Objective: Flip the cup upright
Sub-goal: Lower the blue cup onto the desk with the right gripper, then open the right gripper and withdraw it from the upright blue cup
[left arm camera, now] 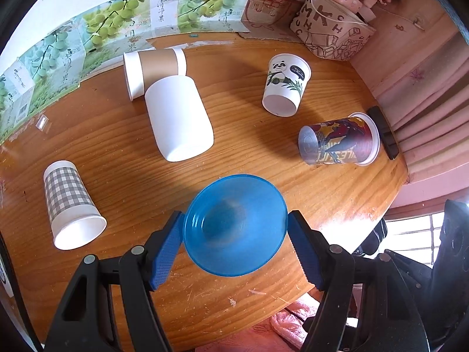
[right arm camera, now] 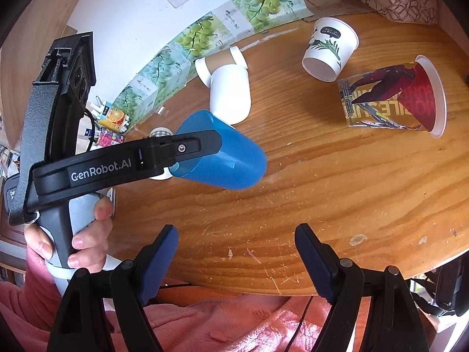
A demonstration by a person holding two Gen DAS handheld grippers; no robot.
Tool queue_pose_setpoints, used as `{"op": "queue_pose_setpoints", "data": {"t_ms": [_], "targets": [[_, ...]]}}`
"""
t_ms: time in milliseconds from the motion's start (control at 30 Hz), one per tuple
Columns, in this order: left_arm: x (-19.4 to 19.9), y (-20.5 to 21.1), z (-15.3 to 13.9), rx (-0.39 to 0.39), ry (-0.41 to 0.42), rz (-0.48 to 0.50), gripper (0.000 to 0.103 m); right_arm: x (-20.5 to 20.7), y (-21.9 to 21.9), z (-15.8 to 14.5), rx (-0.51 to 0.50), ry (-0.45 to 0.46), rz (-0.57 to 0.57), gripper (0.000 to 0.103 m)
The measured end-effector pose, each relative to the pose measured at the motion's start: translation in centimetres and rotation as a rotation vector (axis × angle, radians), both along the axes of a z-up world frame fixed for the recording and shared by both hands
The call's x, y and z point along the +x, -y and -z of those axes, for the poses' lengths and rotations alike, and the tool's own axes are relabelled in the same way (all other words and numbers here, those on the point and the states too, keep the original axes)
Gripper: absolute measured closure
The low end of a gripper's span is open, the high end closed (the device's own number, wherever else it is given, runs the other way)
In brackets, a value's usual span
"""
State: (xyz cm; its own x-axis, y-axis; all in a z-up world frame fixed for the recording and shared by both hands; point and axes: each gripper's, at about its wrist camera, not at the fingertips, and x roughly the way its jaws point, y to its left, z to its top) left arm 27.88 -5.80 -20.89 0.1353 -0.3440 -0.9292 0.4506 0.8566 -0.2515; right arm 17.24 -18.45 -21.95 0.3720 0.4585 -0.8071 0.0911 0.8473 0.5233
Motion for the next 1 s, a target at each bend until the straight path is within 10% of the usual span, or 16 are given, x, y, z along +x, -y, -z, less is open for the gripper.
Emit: {"op": "queue_pose_setpoints", "data": {"t_ms": [533, 1000], "targets": [[-3.8, -6.7, -4.9, -0.213, 0.153, -0.122, 0.016, -4.3, -3.4, -1.6, -0.038, 0.083, -0.003, 0.020], [-11.1, -13.8, -10.7, -0.182, 0.414, -0.408, 0.013, -6.6, -4.1, -7.4, -0.169, 0.366, -0.015, 0.015]]}}
